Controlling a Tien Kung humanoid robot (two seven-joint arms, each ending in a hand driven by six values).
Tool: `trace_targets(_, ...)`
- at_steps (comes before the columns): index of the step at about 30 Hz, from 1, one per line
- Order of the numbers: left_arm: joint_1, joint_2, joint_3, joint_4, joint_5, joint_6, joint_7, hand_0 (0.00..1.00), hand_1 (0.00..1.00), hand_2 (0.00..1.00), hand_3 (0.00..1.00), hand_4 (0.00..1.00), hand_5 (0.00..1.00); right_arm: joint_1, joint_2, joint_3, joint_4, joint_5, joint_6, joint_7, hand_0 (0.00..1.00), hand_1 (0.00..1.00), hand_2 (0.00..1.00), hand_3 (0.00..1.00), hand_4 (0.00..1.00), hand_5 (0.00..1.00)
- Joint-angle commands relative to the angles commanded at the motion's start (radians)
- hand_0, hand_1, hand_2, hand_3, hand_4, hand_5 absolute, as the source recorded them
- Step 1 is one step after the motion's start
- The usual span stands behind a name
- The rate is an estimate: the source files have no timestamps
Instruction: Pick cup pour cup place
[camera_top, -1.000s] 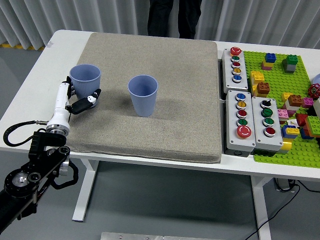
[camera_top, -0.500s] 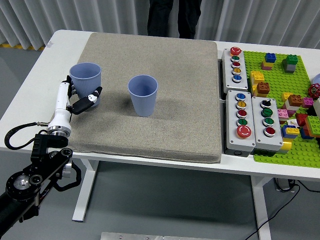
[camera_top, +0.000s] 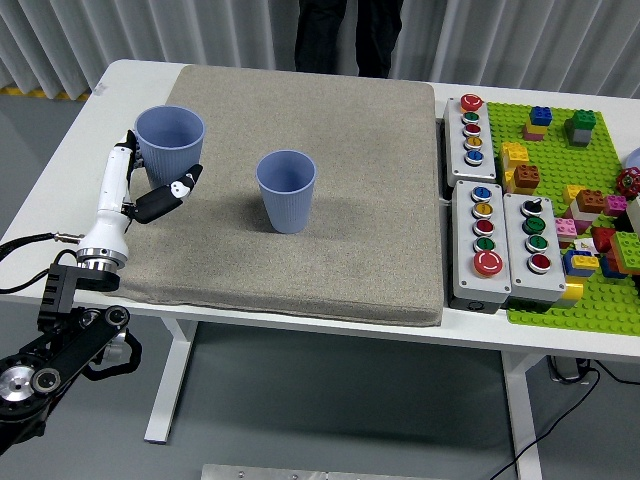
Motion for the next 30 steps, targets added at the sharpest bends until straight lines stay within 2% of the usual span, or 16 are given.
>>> trace_targets(2,0.001,0.029,0.01,-0.035,0.029,-0.01,0.02,0.582,0.527,0.551,0.605,0.673,0.088,-0.001,-0.001,0.001,0.0,-0.002,0.0,0.0,0.689,0.659,0.582,0.588,0.002,0.053)
trace_targets(4,-0.005,0.07,0.025,-0.072,0.078,-0.031,0.049,0.582,0.527,0.551,0.605,0.673,0.088,-0.002,-0.001,0.002,0.0,-0.003,0.0,0.0,0.689,0.659,0.582,0.588,0.002,0.053)
trace_targets(6,-0.011,0.094,0.035,-0.089,0.109,-0.042,0.062,0.582,0.527,0.551,0.605,0.673,0.088,-0.003,-0.002,0.002,0.0,-0.002,0.0,0.0,0.689,0.659,0.582,0.588,0.002,0.053)
trace_targets(10,-0.039,0.125,0.053,-0.093,0.168,-0.054,0.088,0.582,0.526,0.552,0.605,0.674,0.091,-0.004,-0.002,-0.003,0.0,0.005,-0.001,0.0,0.689,0.659,0.581,0.588,0.002,0.048)
trace_targets(17,-0.105,0.154,0.103,-0.075,0.288,-0.091,0.139,0.581,0.527,0.552,0.604,0.672,0.093,-0.001,-0.004,-0.012,0.0,0.019,-0.004,0.001,0.689,0.659,0.581,0.588,0.002,0.046)
trace_targets(21,-0.141,0.165,0.135,-0.075,0.398,-0.099,0.159,0.583,0.527,0.551,0.599,0.668,0.097,0.003,-0.006,-0.016,0.0,0.025,-0.004,0.001,0.689,0.658,0.58,0.588,0.002,0.045)
trace_targets(30,-0.184,0.164,0.168,-0.068,0.531,-0.116,0.19,0.583,0.53,0.552,0.601,0.668,0.096,0.008,-0.007,-0.022,0.0,0.035,-0.006,0.002,0.689,0.658,0.58,0.587,0.002,0.044)
